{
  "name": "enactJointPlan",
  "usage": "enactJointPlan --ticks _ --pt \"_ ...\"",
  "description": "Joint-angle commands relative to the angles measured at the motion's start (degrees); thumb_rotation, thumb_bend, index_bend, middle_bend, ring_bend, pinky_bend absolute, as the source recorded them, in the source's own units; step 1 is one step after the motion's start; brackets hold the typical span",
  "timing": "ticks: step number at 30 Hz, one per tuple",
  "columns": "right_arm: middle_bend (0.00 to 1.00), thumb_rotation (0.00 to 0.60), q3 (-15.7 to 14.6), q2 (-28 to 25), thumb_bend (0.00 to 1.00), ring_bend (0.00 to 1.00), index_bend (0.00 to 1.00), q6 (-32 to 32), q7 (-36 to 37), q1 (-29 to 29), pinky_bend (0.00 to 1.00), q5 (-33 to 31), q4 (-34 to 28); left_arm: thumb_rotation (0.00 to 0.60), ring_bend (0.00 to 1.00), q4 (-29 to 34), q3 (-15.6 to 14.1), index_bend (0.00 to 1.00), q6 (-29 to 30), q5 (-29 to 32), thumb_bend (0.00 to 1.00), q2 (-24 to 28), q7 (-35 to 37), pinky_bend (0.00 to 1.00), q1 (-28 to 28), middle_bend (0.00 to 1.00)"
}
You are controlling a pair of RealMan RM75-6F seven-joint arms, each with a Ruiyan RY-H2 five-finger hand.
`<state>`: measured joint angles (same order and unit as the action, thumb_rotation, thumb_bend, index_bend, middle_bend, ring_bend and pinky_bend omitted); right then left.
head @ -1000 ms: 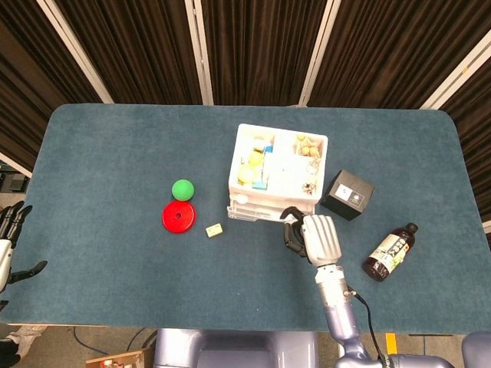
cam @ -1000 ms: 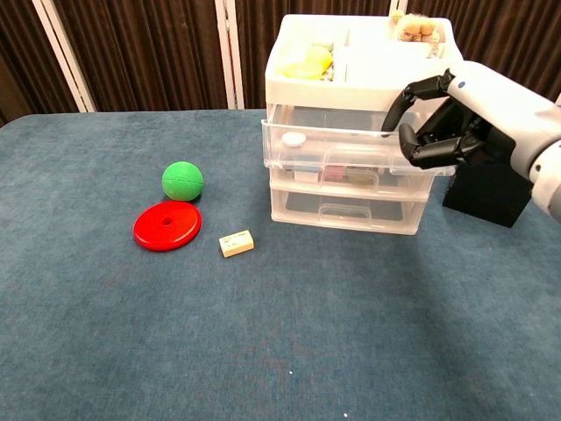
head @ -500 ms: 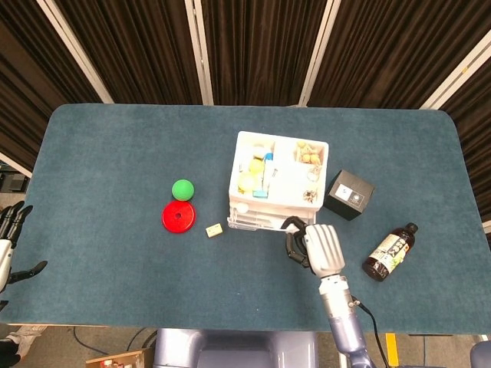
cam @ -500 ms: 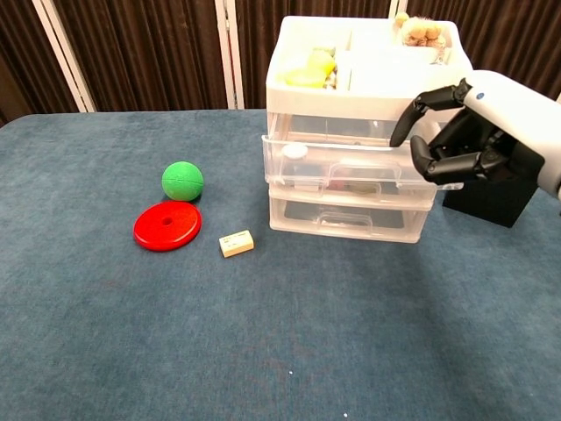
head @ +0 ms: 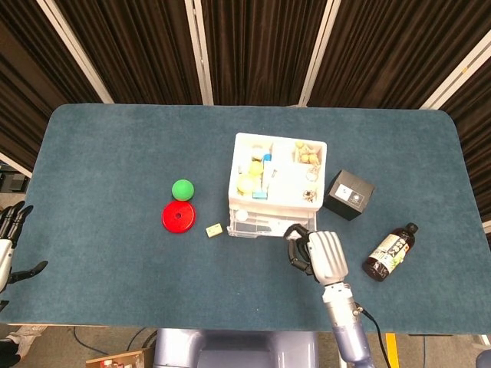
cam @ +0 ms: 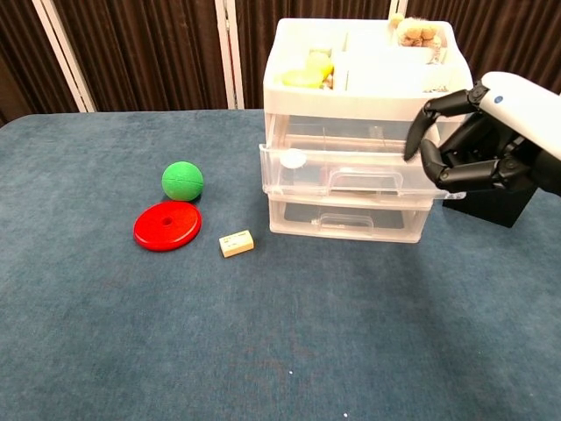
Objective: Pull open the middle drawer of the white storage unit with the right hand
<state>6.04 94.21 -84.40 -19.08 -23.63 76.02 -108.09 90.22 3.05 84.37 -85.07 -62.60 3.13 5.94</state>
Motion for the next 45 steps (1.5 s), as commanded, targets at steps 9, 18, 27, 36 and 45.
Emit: enactJointPlan --ticks 9,18,27,36,45 --pt "0.94 0.600 -1.63 -1.57 0.64 0.88 0.54 0.33 -0.39 2.09 0.93 1.56 -2.52 0.600 0.00 -0.03 -0.06 0.01 -0.10 -0.08 0.02 0.07 0.08 0.06 0.04 0.00" --pt "0.94 0.600 -1.15 -2.92 0.64 0.88 0.45 0.42 -0.65 2.71 0.93 4.09 -4.34 0.600 0.00 0.02 -0.01 0.01 -0.06 0.06 0.02 0.01 -0.06 0.06 0.03 0.00" --pt "0.91 0.600 4.24 -13.60 0.64 0.85 0.44 1.17 -5.39 2.15 0.92 2.98 -9.50 0.600 0.00 0.07 -0.11 0.01 0.55 -0.25 0.02 0.11 -0.01 0.05 -0.27 0.00" --pt "0.59 0.600 0.57 -24.90 0.49 0.46 0.19 -5.09 5.31 10.32 0.69 6.91 -4.47 0.600 0.00 0.27 -0.45 0.01 2.53 -1.58 0.02 0.03 -1.07 0.06 -1.04 0.00" --pt "0.00 0.600 -6.89 -29.77 0.21 0.00 0.00 -1.18 8.32 14.05 0.22 9.35 2.21 0.600 0.00 -0.19 -0.84 0.02 4.36 -3.36 0.03 -1.11 -4.48 0.05 -1.52 0.00"
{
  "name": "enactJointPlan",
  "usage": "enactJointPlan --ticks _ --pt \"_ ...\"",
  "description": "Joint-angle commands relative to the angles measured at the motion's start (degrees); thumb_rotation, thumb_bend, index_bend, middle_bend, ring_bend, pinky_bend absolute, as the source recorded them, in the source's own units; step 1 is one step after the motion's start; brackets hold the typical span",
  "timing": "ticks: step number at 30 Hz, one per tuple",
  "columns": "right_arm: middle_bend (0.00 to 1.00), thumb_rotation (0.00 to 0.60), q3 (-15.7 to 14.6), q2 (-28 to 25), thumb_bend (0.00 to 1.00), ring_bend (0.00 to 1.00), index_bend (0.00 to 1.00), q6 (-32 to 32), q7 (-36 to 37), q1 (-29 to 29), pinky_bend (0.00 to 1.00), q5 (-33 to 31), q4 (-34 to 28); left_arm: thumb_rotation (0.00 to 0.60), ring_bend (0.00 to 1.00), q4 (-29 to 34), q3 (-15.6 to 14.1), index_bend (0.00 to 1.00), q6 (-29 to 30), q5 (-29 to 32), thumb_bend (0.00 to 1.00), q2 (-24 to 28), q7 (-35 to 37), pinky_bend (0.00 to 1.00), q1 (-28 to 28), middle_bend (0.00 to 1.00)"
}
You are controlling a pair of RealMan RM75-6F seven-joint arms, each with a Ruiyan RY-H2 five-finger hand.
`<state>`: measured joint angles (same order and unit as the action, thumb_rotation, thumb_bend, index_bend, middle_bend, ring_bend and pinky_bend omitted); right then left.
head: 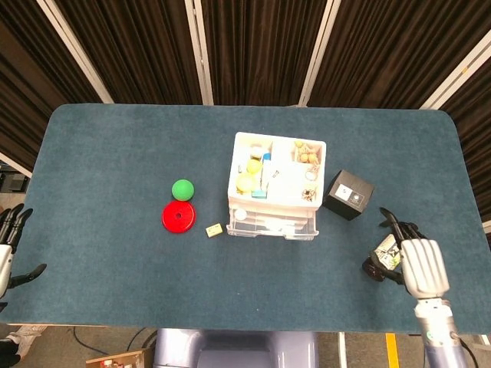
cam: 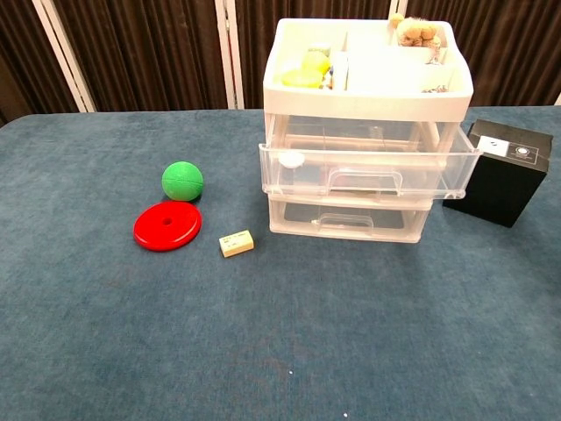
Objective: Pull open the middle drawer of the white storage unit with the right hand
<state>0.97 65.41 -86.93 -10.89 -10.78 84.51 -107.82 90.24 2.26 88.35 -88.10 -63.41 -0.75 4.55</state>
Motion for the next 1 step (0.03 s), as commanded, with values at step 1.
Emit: enactJointPlan --ticks 1 --pt "0.00 0.600 -2.18 -0.90 0.21 0.00 0.00 1.65 -0.15 1.47 0.21 0.79 2.76 0.600 0.00 -0.33 -0.04 0.02 0.52 -0.41 0.03 -0.42 -0.79 0.05 -0.15 0.00"
